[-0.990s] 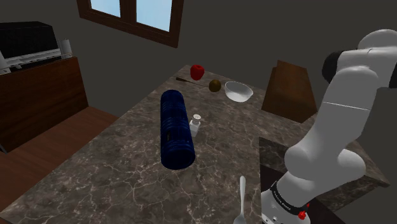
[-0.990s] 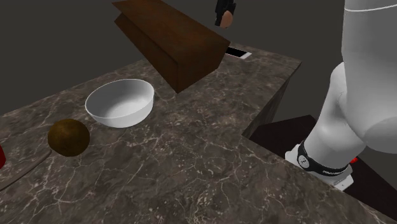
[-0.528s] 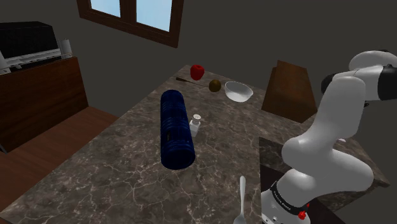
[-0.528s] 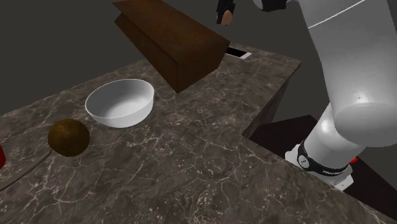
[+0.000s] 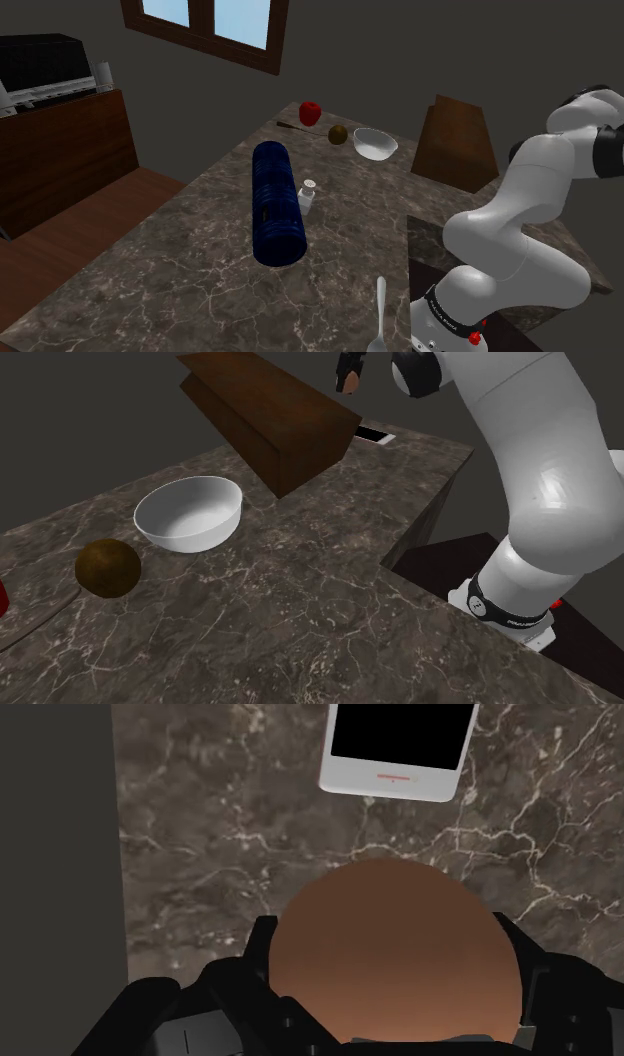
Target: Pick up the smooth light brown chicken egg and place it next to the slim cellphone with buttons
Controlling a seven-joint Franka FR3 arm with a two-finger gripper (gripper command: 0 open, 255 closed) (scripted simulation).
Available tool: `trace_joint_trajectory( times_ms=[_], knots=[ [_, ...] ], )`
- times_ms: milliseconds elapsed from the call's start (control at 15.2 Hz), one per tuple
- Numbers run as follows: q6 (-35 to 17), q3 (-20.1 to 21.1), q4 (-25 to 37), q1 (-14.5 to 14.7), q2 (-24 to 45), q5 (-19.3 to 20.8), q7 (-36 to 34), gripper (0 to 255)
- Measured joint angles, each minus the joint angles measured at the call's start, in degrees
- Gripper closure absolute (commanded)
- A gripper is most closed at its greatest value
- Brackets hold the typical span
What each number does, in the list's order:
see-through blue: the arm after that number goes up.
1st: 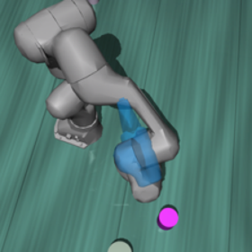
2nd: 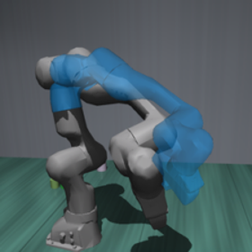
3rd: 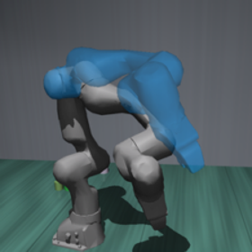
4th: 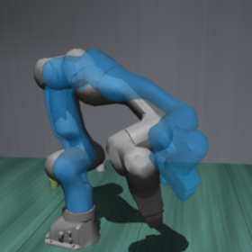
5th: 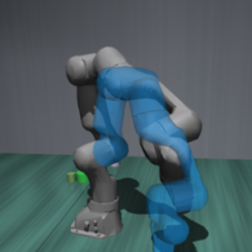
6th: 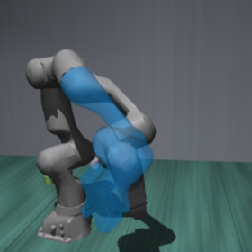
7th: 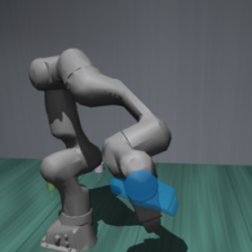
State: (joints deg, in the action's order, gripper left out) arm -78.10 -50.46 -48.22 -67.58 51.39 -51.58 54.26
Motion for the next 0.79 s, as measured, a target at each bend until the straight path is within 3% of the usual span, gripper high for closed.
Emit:
trace_joint_trajectory(
  times_ms=[330,528,594,792],
  knots=[
    [-3.0,-0.1,-3.5,1.6,0.1,0.2,1.6,255],
    [-7.6,0.2,-5.5,2.4,0.4,0.1,2.1,255],
    [-7.2,0.0,-8.0,3.4,-0.2,0.5,2.7,255],
    [-5.1,0.7,-6.5,2.5,0.2,0.6,2.4,255]
  ],
)
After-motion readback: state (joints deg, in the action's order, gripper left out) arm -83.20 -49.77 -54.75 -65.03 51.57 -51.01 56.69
